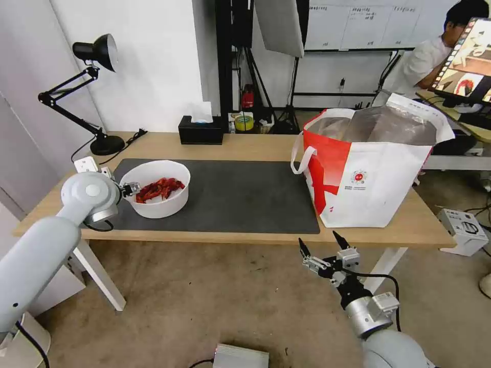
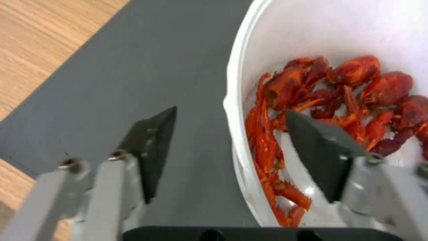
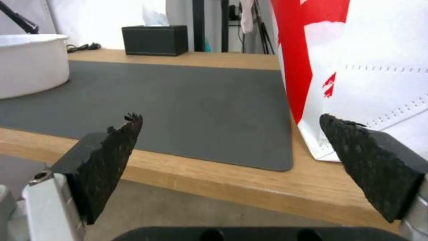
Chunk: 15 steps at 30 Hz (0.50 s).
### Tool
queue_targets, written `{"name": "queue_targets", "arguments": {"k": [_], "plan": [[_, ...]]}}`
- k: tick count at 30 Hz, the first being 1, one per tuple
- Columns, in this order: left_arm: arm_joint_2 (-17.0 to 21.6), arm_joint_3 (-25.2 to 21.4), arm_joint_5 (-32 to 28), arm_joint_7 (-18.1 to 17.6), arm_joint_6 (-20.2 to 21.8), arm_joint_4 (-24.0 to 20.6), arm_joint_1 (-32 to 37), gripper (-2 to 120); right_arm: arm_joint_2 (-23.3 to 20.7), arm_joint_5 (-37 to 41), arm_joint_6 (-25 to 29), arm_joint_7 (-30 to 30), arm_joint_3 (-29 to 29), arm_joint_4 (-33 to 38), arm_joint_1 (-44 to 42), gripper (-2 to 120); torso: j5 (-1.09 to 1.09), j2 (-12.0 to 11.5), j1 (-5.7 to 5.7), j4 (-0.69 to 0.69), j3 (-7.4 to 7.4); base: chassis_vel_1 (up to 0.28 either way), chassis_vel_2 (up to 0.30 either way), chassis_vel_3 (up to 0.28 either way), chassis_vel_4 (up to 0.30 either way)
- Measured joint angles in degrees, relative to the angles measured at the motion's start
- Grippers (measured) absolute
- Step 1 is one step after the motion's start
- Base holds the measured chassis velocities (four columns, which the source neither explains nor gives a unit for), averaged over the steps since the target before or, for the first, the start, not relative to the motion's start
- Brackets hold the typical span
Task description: Pick up the trash from the table and place it into the takeout bag.
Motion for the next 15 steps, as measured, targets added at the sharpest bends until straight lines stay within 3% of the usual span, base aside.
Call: {"name": "queue_targets", "arguments": {"k": [15], "plan": [[0.0, 1.8, -3.7, 0.2, 1.7, 1.5, -1.9, 7, 0.0, 0.0, 0.0, 0.0, 0.0, 0.0, 0.0, 100, 0.00, 0.0, 0.00, 0.00, 0.00, 0.000, 0.000, 0.000, 0.000]]}}
